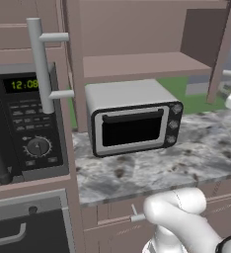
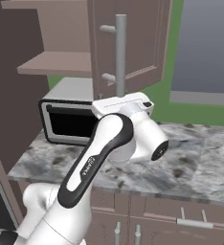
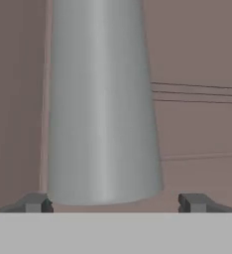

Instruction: Close all open cabinet doors.

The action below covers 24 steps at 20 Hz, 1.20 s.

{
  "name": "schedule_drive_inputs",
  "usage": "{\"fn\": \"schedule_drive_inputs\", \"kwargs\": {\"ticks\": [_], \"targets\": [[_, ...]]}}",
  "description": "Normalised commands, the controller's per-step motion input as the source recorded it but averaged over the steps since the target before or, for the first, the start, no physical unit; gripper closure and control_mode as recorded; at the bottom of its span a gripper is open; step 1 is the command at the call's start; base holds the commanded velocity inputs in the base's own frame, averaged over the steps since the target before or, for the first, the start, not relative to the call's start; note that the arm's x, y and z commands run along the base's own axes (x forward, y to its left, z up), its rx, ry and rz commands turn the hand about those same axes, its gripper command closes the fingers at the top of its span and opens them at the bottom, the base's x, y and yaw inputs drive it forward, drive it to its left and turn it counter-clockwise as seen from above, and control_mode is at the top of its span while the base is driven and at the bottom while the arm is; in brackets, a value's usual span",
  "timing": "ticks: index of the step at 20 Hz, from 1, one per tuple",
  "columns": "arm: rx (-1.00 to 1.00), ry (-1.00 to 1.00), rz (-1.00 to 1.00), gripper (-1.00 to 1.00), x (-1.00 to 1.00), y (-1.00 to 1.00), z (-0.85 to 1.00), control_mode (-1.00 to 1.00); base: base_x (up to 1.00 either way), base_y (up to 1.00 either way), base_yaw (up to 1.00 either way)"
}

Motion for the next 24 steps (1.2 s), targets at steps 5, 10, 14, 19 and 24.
{"fn": "schedule_drive_inputs", "kwargs": {"ticks": [5, 10, 14, 19, 24], "targets": [[0.00, 0.00, 0.00, -1.00, 0.43, 0.13, 0.00, -1.00, 0.00, 0.00, 0.00], [0.00, -0.01, 0.00, -1.00, 0.49, 0.00, 0.00, -1.00, 0.00, 0.00, 0.00], [0.00, -0.01, 0.00, -1.00, 0.49, 0.02, -0.02, -1.00, 0.00, 0.00, 0.00], [0.00, 0.00, 0.00, -1.00, 0.54, 0.07, 0.00, -1.00, 0.00, 0.00, 0.00], [0.00, 0.00, -0.02, -1.00, 0.53, 0.17, 0.00, -1.00, 0.00, 0.00, 0.00]]}}
